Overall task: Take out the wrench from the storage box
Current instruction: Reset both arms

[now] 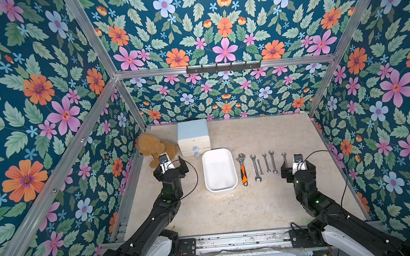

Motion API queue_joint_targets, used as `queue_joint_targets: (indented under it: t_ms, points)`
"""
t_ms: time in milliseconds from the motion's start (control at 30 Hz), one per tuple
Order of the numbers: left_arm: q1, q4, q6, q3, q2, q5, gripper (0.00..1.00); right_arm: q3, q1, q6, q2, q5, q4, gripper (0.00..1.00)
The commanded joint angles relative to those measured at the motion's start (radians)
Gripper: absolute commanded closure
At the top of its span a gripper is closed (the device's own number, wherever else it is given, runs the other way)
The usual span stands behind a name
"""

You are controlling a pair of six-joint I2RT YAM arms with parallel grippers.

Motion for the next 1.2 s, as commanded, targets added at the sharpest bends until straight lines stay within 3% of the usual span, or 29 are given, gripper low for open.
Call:
queue_joint_targets:
  t_ms: [0,133,233,300,367,467,567,1167]
  points:
    - [0.103,0.150,0.152,-0.028,0.116,0.194,0.00,-0.036,-0.125,0.055,0.132,-0.151,0.291,0.01]
    - [0.265,0.380,0.132,-0.038,0.344,0.540,0.00,-0.011,-0.178,0.078,0.393,-0.179,0.492,0.01]
    - [0.338,0.449,0.118,-0.012,0.416,0.539,0.00,0.030,-0.208,0.039,0.517,-0.191,0.562,0.01]
    - [0.381,0.550,0.067,-0.026,0.486,0.527,0.00,0.007,-0.287,0.095,0.630,-0.241,0.743,0.01]
    - [0.356,0.564,0.121,-0.014,0.521,0.562,0.00,0.010,-0.331,0.140,0.662,-0.294,0.740,0.01]
    - [0.340,0.616,0.127,-0.028,0.562,0.517,0.00,0.069,-0.373,0.158,0.634,-0.406,0.566,0.01]
    - [0.321,0.612,0.131,-0.018,0.570,0.480,0.00,0.085,-0.407,0.190,0.638,-0.442,0.543,0.01]
    - [0.305,0.608,0.136,-0.013,0.571,0.450,0.00,0.081,-0.408,0.184,0.637,-0.438,0.546,0.01]
